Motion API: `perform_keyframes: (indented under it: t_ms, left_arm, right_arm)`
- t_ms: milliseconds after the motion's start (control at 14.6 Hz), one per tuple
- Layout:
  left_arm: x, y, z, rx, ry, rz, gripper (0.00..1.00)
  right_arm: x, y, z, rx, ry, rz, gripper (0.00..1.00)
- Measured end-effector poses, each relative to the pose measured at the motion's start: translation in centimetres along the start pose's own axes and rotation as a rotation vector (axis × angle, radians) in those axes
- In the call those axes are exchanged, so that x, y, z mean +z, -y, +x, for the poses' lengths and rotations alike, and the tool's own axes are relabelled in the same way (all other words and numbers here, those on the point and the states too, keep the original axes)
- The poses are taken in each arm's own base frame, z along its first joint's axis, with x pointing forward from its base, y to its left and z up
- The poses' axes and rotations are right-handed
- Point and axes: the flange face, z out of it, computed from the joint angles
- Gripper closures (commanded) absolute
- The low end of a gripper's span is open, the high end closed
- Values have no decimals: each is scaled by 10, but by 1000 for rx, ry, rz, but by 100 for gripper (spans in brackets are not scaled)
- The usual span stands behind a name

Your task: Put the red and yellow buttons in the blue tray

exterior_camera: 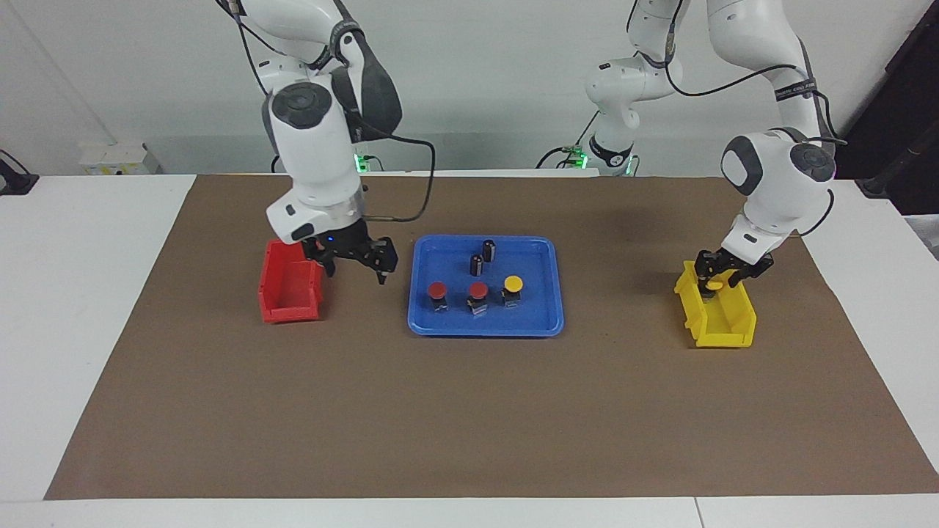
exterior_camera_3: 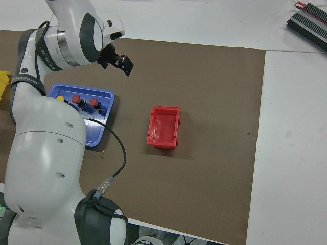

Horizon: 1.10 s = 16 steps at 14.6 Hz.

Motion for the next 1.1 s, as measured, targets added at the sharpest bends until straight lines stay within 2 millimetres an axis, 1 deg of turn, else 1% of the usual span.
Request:
perform_keyframes:
  t_ms: [137, 206, 275, 343, 412, 480, 549, 618, 686, 755, 824, 892, 961, 1029, 1098]
  left_arm:
    - [-5, 1, 4, -5, -4, 1, 99]
    - [-16, 2, 10, -5, 3, 0, 99]
    - [-35, 3, 20, -4, 20, -3, 99]
    - [-63, 2, 32, 6, 48, -5, 99]
    - [-97, -6, 45, 31, 78, 3, 99]
    - [-128, -26, 57, 50, 103, 19, 99]
    - [-156, -62, 70, 27, 115, 33, 99]
    - [-168, -106, 79, -20, 105, 41, 99]
    - [-166, -159, 82, -65, 92, 44, 99]
    - [-156, -212, 78, -93, 90, 45, 99]
    - [-140, -258, 68, -95, 92, 42, 99]
    - [-121, -292, 55, -81, 95, 36, 99]
    - [-101, -318, 43, -66, 97, 29, 99]
    - [-83, -334, 32, -61, 100, 25, 99]
    - [-70, -345, 23, -58, 106, 21, 99]
  right_arm:
    - [-23, -32, -3, -37, 20, -12, 0]
    - [-32, -49, -3, -51, 27, -16, 0]
    - [-39, -66, -4, -60, 32, -19, 0]
    - [-46, -84, -4, -72, 38, -21, 0]
    - [-52, -103, -3, -86, 42, -22, 0]
    - [-58, -122, -3, -96, 45, -22, 0]
    - [-62, -143, -3, -103, 51, -23, 0]
    - [-65, -157, -4, -106, 62, -24, 0]
    - [-67, -168, -6, -107, 78, -25, 0]
    - [-68, -176, -9, -107, 95, -27, 0]
    - [-68, -181, -11, -105, 107, -28, 0]
    - [-69, -183, -13, -102, 115, -28, 0]
    - [-69, -186, -14, -97, 123, -29, 0]
    - [-69, -193, -14, -100, 129, -28, 0]
    - [-69, -202, -13, -123, 131, -25, 0]
